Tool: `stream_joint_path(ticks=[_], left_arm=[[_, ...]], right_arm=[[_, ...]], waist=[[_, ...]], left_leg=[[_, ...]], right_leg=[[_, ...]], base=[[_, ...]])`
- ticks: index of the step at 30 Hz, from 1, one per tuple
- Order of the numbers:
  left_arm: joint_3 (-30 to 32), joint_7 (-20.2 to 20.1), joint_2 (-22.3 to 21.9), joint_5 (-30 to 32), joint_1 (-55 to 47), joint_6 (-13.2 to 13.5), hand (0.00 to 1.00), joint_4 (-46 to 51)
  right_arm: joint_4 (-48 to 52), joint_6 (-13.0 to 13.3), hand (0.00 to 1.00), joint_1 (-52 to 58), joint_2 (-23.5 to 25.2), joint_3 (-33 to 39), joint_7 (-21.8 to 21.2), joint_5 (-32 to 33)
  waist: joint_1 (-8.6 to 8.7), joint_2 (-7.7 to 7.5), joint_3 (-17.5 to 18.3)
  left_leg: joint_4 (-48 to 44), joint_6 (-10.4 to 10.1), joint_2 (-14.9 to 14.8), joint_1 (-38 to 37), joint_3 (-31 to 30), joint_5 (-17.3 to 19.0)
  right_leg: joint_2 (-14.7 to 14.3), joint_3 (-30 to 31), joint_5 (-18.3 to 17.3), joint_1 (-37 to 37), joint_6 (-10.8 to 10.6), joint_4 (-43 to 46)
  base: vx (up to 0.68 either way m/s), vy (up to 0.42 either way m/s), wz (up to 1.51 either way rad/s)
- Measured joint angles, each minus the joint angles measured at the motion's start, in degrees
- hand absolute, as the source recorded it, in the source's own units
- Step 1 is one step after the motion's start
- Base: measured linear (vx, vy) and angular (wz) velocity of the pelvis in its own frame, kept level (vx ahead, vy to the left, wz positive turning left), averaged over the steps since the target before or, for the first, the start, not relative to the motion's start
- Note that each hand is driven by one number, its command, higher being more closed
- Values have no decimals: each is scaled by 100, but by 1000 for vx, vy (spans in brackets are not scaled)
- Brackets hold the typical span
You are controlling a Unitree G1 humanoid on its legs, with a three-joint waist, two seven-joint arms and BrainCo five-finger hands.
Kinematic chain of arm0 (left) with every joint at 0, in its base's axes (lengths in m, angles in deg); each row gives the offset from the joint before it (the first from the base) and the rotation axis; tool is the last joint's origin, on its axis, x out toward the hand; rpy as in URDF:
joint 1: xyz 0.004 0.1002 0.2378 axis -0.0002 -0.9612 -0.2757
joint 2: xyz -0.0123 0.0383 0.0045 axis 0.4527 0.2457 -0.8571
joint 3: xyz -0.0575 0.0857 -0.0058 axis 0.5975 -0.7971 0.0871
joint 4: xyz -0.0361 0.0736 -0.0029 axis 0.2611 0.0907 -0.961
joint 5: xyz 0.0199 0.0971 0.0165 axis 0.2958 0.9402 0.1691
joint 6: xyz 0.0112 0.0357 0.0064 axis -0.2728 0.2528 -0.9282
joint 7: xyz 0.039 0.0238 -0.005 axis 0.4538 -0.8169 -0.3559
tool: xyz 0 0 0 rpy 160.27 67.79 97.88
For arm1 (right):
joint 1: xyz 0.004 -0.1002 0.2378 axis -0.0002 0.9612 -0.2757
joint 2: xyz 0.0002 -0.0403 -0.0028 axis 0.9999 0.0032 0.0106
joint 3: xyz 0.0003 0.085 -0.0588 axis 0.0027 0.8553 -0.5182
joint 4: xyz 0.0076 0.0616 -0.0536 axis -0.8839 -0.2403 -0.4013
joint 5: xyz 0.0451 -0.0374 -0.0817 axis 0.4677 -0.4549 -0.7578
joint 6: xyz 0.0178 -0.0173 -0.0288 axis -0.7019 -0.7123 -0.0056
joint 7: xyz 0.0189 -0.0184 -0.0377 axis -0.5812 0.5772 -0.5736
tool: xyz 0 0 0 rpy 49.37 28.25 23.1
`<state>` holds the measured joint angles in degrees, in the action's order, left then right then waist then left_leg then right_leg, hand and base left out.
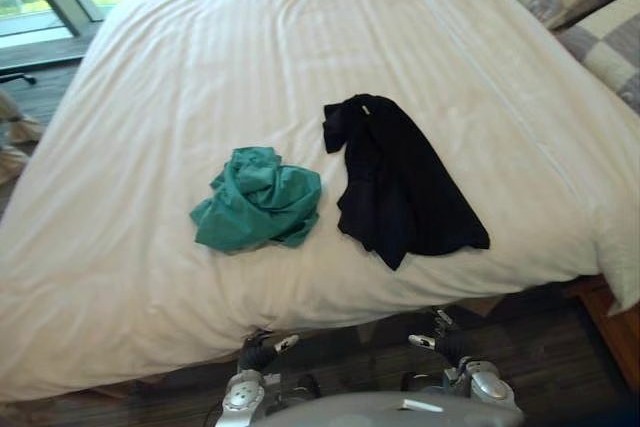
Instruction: Tidy the bed and pick cloth on bed and put in laundry
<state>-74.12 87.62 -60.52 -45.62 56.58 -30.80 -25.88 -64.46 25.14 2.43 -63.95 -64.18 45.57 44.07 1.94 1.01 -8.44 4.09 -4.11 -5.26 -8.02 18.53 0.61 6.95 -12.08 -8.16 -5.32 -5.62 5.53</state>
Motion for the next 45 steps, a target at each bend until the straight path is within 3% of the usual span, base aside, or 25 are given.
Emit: stream_joint_path(ticks=[1,5,8,11,14,17,19,22,25,28,30,32,34,36,40,42,45], left_arm=[[28,85,22,-500,-31,-147,0,-1],[446,215,12,-1165,-113,-411,0,-19],[941,216,10,-1757,-168,-583,0,-27],[1530,208,-20,-2406,-182,-632,0,-106],[2117,222,-35,-2711,-202,-511,0,-97],[2733,368,82,-2408,-263,-388,0,323],[2909,179,284,-1883,-272,-343,0,1125],[2872,-243,779,-1474,-214,-275,0,2357],[2887,-509,1622,-1481,61,-268,0,3251],[3185,-790,2405,-1482,450,-246,0,3600],[3422,-676,2773,-1260,525,-326,0,3548],[3524,-960,3092,-1326,607,-373,0,3298],[3535,-1288,3424,-1304,618,-295,0,3064],[3538,-1330,3585,-1029,673,-139,0,3018],[3319,-1263,3588,-529,967,10,0,3155],[2943,-1162,3209,-289,980,-167,0,3628],[2284,-895,2262,53,873,-420,0,3846]], right_arm=[[-27,-171,0,-39,2,40,118,5],[-86,-600,0,-68,24,367,417,108],[-96,-905,0,-58,55,908,637,187],[-141,-1233,0,117,55,1762,932,762],[-115,-1244,0,365,52,2635,1196,1365],[305,-1200,0,694,17,3604,1545,1980],[885,-1055,0,840,-208,4327,1808,2356],[2225,-810,0,976,-846,4674,2081,2211],[3353,-573,0,952,-1526,4768,2077,1611],[3620,-283,0,814,-2011,4829,1814,1038],[3624,-131,0,663,-2157,4851,1623,848],[3624,-9,0,580,-2225,4844,1431,698],[3694,34,0,490,-2228,4717,1268,500],[3991,22,0,474,-2229,4367,1147,422],[4767,-134,0,325,-2165,3312,890,147],[5062,-244,0,265,-1826,2930,891,-64],[5455,-399,0,430,-1261,2579,947,-313]], waist=[[1,-15,3],[0,-29,-15],[7,-27,-17],[-68,-20,-15],[-145,15,-10],[-170,24,-5],[-172,41,52],[-148,5,212],[-153,-73,520],[-153,-209,651],[-130,-268,688],[-111,-277,695],[-86,-265,688],[-79,-233,703],[22,-88,701],[67,-55,686],[187,-7,617]], left_leg=[[34,-17,-22,-36,17,-10],[106,-60,-33,-197,151,-36],[105,-63,-19,-202,133,-39],[110,-65,-15,-199,112,-39],[144,-64,-13,-190,85,-39],[175,-60,-16,-181,58,-42],[183,-57,-32,-77,155,21],[181,-64,-70,-81,491,-30],[175,-44,-38,-95,589,-44],[145,-44,-41,-95,597,-49],[143,-43,-44,-99,616,-50],[142,-42,-42,-111,619,-49],[142,-40,-42,-163,674,-48],[142,-37,-45,-221,789,-46],[112,-13,-60,-299,938,-14],[69,-8,-90,-287,946,-5],[66,-21,-135,-289,944,4]], right_leg=[[-27,0,2,-50,2,-62],[-48,7,45,-183,18,-174],[-22,-93,126,-315,-2,-355],[23,-239,166,-434,-27,-488],[34,-373,168,-466,-32,-496],[49,-551,162,-528,-40,-508],[66,-686,161,-513,-42,-514],[99,-745,160,-510,-44,-503],[77,-695,160,-495,-43,-519],[40,-659,158,-468,-39,-552],[27,-591,159,-441,-35,-549],[28,-575,160,-431,-33,-535],[27,-437,152,-403,-20,-507],[22,-302,148,-336,-14,-479],[9,15,136,-271,6,-438],[-11,183,130,-157,17,-359],[-47,279,129,-107,21,-263]], base=[[65,-41,2],[29,-22,-11],[-4,-5,9],[-30,-5,17],[-44,-9,20],[-73,-19,17],[-80,-18,21],[-3,5,11],[56,-7,-10],[91,-27,-4],[73,-37,-10],[50,-30,-10],[38,-29,-20],[-3,-29,-32],[-29,-35,-31],[-56,-64,-35],[-46,-59,-19]])
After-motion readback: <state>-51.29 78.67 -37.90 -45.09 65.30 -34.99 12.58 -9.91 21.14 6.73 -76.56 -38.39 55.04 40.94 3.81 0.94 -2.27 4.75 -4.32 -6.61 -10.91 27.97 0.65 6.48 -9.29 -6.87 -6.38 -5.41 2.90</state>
